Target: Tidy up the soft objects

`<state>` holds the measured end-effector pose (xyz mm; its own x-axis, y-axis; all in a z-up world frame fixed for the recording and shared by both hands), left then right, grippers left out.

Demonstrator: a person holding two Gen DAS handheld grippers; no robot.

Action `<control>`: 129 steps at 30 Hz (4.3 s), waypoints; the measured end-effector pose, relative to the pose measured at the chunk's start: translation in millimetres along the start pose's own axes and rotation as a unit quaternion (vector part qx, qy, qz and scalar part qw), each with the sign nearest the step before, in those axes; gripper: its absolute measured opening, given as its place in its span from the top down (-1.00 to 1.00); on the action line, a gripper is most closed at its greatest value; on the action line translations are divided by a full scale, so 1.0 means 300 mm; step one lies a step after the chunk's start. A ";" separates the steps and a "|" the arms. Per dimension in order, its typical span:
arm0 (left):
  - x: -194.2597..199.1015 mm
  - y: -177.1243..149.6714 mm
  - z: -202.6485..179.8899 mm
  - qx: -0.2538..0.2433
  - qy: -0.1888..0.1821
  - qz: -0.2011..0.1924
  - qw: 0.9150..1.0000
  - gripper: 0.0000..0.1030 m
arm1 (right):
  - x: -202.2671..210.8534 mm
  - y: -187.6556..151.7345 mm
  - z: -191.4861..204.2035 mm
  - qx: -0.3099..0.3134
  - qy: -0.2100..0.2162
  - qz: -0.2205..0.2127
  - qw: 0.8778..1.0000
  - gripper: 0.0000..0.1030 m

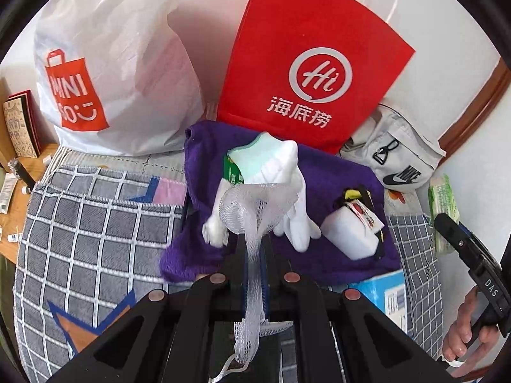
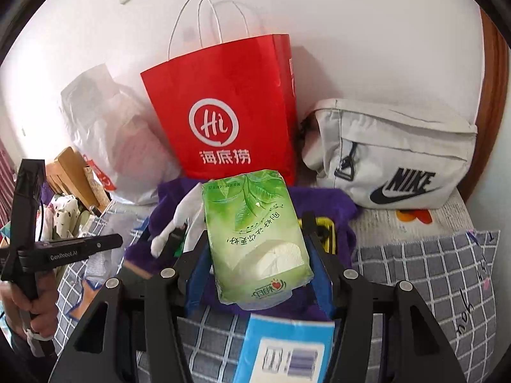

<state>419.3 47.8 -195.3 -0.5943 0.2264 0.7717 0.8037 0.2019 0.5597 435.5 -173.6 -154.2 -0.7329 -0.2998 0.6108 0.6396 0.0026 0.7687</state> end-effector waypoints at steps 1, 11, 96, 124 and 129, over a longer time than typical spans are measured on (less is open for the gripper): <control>-0.007 0.006 0.000 0.000 0.001 0.001 1.000 0.86 | -0.010 0.010 0.001 0.001 0.001 -0.001 1.000 -0.09; -0.086 0.078 -0.032 -0.013 -0.001 -0.002 1.000 0.86 | -0.123 0.038 -0.059 -0.004 -0.002 -0.001 1.000 -0.09; 0.502 -0.315 -0.267 -0.107 0.019 -0.086 0.990 -0.94 | 0.559 -0.288 0.054 0.002 -0.082 -0.013 0.997 -0.99; 0.917 -0.582 -0.339 -0.119 0.076 -0.166 0.976 -0.95 | 1.024 -0.491 0.100 -0.014 -0.097 -0.057 0.994 -0.99; 0.930 -0.589 -0.347 -0.117 0.074 -0.170 0.976 -0.95 | 1.042 -0.490 0.104 -0.014 -0.097 -0.062 0.993 -0.99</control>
<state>114.4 -24.0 -47.4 -0.8310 0.0415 0.5548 0.5557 0.0140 0.8313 105.3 -237.9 -70.4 -0.8354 -0.1070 0.5391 0.5460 -0.0503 0.8362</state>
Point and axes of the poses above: each gripper's, at about its wrist camera, not at the fingertips, and x roughly against the way its jaws point, z to its left, y to its top, the point moved 9 cm from there along -x, roughly the way its jaws point, and after that the axes turned 6 degrees about -z, right-handed, at the moved point
